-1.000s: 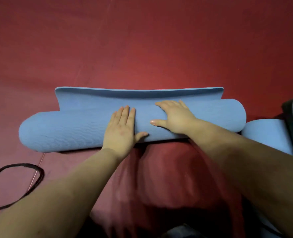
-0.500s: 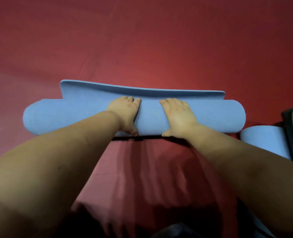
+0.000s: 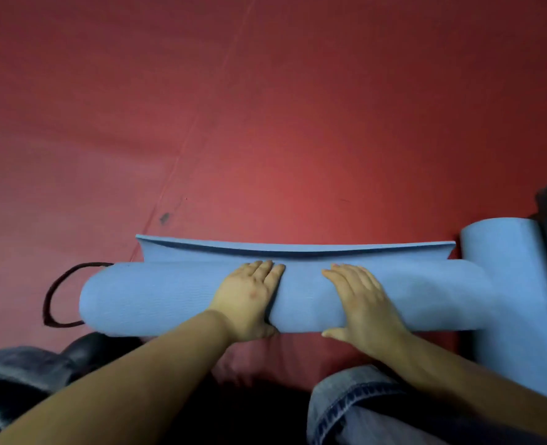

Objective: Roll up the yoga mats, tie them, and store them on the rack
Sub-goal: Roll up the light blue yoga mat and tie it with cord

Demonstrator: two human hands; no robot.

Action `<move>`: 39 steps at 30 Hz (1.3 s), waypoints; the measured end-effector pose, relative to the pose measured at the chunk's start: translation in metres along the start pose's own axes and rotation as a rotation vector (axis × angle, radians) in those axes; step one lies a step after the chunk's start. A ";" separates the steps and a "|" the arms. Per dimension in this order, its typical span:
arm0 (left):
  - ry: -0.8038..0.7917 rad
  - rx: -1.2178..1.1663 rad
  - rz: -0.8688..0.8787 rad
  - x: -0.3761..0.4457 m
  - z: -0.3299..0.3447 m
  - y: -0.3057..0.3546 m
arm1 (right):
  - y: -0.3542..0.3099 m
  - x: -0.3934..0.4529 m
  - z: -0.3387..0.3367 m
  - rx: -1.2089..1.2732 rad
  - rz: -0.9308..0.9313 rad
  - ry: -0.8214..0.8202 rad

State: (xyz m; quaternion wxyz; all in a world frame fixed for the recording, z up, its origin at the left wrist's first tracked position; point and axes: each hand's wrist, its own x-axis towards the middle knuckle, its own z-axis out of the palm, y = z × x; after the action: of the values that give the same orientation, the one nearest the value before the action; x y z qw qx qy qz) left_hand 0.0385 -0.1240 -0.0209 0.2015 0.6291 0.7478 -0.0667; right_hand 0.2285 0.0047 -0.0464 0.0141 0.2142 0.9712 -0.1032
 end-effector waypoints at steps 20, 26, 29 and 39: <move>0.254 -0.028 -0.026 0.051 0.004 -0.040 | -0.003 0.055 0.020 -0.004 0.187 0.256; 0.211 -0.030 -0.086 0.088 -0.031 -0.054 | 0.023 0.117 -0.015 0.061 0.180 -0.014; 0.256 -0.058 -0.125 0.094 -0.025 -0.042 | 0.041 0.153 -0.033 0.143 0.203 -0.233; -0.040 -0.096 -0.063 0.126 -0.063 -0.068 | 0.055 0.169 -0.045 0.010 0.055 -0.257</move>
State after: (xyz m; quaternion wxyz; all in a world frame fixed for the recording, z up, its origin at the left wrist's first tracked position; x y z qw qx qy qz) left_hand -0.0573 -0.0004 -0.0227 0.2442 0.5933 0.7655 -0.0495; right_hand 0.0993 0.1328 -0.0251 0.1403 0.2259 0.9546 -0.1344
